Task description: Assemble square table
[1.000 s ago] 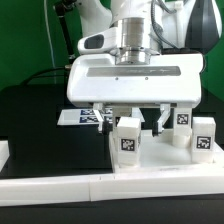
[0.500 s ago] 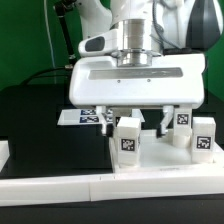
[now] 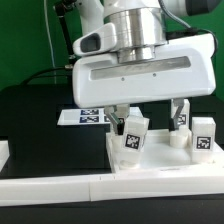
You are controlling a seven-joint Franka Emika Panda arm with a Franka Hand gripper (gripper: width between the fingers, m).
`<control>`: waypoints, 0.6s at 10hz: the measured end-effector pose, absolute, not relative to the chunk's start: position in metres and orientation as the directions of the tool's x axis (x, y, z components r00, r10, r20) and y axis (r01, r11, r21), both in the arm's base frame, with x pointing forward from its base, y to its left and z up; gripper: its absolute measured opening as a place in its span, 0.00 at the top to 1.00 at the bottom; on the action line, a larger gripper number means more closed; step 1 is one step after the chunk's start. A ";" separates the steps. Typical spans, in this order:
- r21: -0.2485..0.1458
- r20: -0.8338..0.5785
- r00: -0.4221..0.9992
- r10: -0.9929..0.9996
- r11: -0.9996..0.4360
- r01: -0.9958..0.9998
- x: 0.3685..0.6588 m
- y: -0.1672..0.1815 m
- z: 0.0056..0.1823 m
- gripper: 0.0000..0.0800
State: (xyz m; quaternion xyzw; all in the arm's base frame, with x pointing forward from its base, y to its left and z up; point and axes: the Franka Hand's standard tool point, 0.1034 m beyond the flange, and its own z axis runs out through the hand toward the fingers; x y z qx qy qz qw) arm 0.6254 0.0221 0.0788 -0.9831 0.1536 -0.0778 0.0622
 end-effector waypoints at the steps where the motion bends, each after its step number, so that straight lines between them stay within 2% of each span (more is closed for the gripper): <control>1: -0.135 0.108 0.946 -0.305 -0.947 -0.290 0.625 0.011 0.077 0.19; 3: -0.121 0.085 0.948 -0.307 -0.948 -0.295 0.624 -0.004 0.075 0.19; 6: -0.118 0.105 0.941 -0.322 -0.943 -0.310 0.625 0.006 0.074 0.19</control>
Offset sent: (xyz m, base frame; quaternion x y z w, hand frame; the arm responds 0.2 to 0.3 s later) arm 0.0007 -0.0068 0.0005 -0.0120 0.0079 0.0073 0.9999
